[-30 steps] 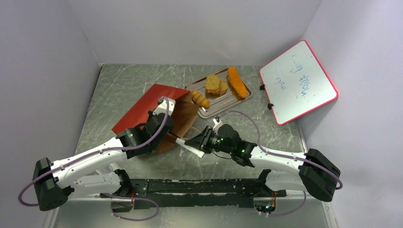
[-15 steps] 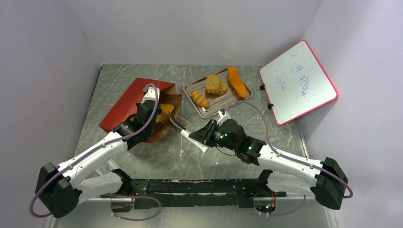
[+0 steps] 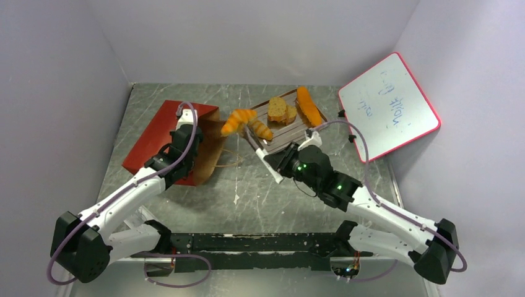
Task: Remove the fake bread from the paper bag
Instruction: Place the fake bread in the container.
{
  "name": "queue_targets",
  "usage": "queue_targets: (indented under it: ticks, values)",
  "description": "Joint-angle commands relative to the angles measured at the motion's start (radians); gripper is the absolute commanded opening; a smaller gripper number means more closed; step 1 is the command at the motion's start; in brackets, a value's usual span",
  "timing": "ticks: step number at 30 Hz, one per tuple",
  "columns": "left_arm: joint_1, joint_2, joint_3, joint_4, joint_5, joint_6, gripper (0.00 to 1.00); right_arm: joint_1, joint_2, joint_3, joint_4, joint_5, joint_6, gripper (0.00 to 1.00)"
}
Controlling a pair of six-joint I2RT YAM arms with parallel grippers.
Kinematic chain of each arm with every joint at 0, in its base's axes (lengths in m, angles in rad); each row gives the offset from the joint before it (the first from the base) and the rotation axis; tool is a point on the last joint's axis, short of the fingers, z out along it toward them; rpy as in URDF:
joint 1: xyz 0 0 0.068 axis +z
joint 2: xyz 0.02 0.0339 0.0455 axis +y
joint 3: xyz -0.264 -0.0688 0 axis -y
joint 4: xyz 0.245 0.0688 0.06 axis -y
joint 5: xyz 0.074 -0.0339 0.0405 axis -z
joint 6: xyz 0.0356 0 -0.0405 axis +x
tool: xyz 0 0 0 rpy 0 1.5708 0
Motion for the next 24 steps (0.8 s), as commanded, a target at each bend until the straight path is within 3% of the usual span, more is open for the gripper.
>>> queue_targets:
  ticks: [1,10,17,24]
  values:
    - [0.012,-0.002,0.046,0.019,0.034,-0.034,0.07,-0.112,-0.053,0.033,-0.059,0.079,-0.052,0.00]
    - [0.012,0.021,0.111,0.005,0.093,-0.051,0.07,-0.401,-0.090,-0.001,-0.123,-0.049,-0.095,0.00]
    - [0.012,0.014,0.127,0.006,0.134,-0.048,0.07,-0.508,-0.072,-0.043,-0.123,-0.098,-0.086,0.00]
    - [0.012,0.002,0.139,0.009,0.146,-0.031,0.07,-0.541,-0.086,-0.103,-0.113,-0.136,-0.058,0.00]
